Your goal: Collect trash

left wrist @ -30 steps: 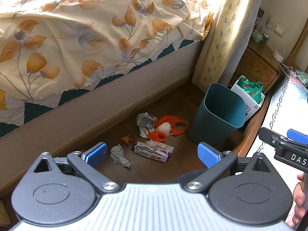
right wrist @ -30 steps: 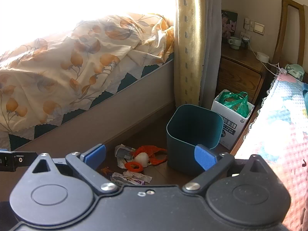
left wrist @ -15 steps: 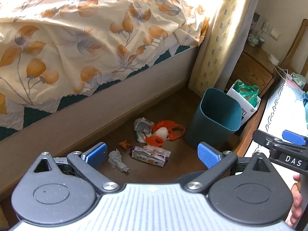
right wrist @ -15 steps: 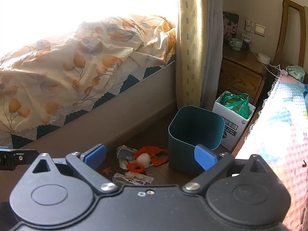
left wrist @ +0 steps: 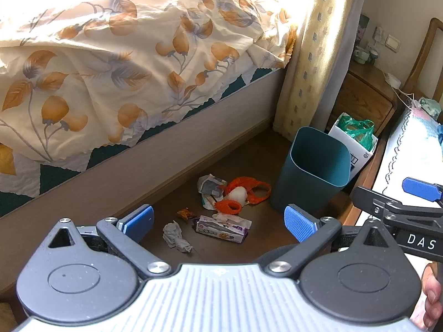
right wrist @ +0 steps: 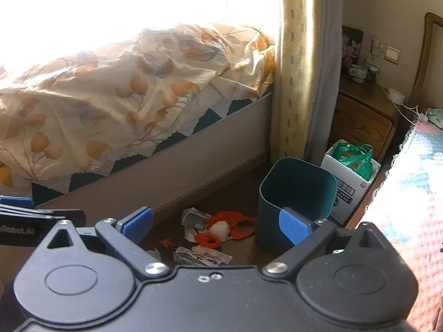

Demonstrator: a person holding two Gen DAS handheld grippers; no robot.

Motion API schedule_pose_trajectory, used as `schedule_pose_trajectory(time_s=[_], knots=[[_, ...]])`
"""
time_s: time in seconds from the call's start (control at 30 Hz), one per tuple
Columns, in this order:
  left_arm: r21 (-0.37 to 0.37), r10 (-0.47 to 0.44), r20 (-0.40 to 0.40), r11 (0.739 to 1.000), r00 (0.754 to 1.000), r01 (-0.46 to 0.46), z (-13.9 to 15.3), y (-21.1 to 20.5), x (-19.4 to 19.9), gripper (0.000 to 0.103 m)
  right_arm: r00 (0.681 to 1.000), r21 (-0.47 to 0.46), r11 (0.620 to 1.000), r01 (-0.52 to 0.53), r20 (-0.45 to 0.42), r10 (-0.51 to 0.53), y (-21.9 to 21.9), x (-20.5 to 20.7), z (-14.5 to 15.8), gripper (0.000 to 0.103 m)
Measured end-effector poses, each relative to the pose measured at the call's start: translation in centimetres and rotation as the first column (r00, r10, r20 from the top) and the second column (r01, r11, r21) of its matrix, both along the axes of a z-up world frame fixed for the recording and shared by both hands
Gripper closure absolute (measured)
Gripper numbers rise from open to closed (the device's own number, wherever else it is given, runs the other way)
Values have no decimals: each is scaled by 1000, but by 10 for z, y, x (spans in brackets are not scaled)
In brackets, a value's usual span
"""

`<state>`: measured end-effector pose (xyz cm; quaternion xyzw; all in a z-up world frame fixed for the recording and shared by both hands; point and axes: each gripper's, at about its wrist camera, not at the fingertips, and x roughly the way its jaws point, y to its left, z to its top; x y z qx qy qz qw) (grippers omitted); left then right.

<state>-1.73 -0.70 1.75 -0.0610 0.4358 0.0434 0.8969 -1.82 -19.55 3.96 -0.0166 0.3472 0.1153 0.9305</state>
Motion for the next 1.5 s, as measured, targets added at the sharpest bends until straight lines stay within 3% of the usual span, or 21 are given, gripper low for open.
schedule_pose_trajectory(time_s=[1.0, 1.5], knots=[[8, -7, -26, 1000, 1000, 7, -7, -1, 5, 2, 1000, 6, 1000, -25, -18, 25, 0, 8, -4, 6], [4, 11, -78, 1000, 997, -10, -32, 14, 53, 2, 998, -35, 999, 24, -50, -26, -18, 58, -21, 6]])
